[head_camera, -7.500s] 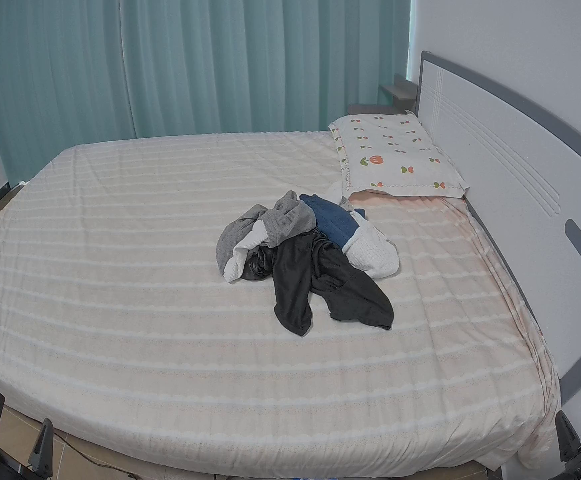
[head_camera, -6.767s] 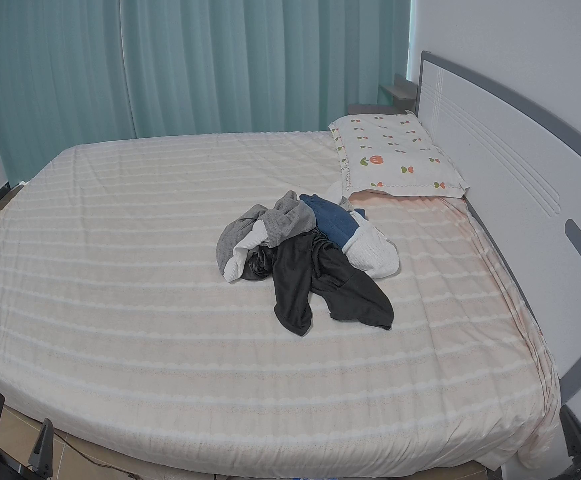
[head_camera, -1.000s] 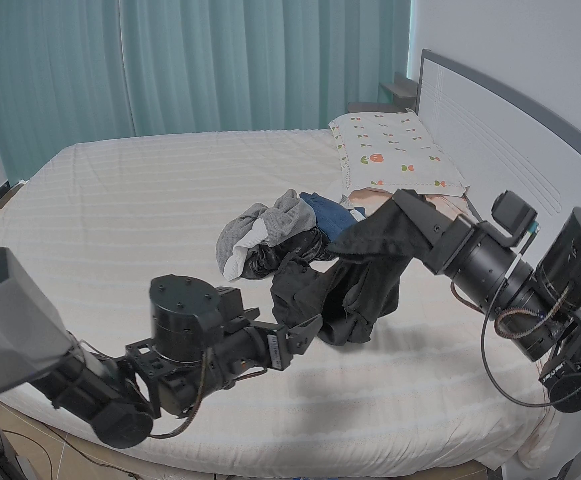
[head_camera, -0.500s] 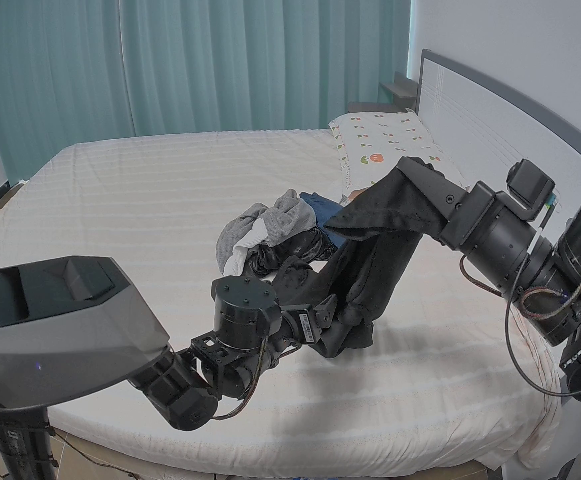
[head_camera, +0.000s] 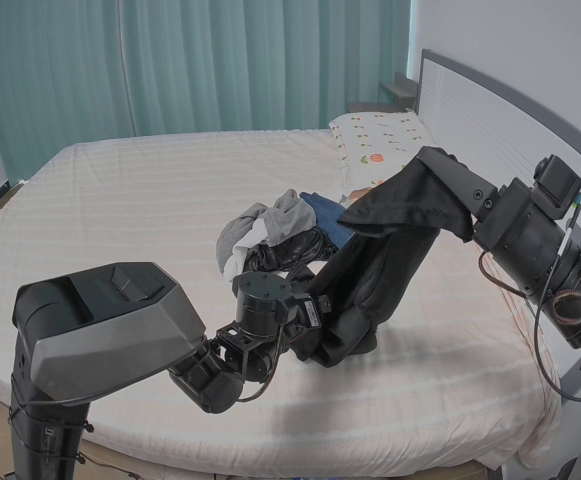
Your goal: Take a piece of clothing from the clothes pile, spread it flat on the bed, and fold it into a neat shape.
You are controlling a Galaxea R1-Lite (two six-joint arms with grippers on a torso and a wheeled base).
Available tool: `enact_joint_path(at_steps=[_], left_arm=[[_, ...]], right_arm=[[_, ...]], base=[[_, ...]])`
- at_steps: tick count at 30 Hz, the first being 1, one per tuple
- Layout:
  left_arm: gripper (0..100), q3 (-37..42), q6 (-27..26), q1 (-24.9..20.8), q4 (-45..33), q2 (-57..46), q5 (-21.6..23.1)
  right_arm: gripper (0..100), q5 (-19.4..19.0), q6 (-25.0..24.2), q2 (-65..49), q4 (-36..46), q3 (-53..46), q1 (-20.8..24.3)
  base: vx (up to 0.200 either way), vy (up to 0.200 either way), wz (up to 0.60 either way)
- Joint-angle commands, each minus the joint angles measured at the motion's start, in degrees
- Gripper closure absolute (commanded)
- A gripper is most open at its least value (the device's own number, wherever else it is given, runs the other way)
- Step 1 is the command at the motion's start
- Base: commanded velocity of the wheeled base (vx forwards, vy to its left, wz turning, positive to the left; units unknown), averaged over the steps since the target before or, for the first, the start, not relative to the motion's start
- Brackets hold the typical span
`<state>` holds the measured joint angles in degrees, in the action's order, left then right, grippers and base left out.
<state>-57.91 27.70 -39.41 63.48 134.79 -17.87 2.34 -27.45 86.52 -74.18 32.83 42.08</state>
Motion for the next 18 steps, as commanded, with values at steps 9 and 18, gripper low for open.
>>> enact_joint_path(at_steps=[9, 18], left_arm=[[0, 0.69, 7.9, 0.3, -0.11, 1.7, 0.21], [0, 1.13, 16.42, 2.67, -0.37, 3.55, 1.61]], right_arm=[[100, -1.11, 0.3, -2.41, 0.18, 4.96, -1.56], [100, -1.55, -1.11, -1.26, 0.09, 2.85, -3.06]], base=[[0.0, 0.0, 0.0], [0.0, 0.0, 0.0]])
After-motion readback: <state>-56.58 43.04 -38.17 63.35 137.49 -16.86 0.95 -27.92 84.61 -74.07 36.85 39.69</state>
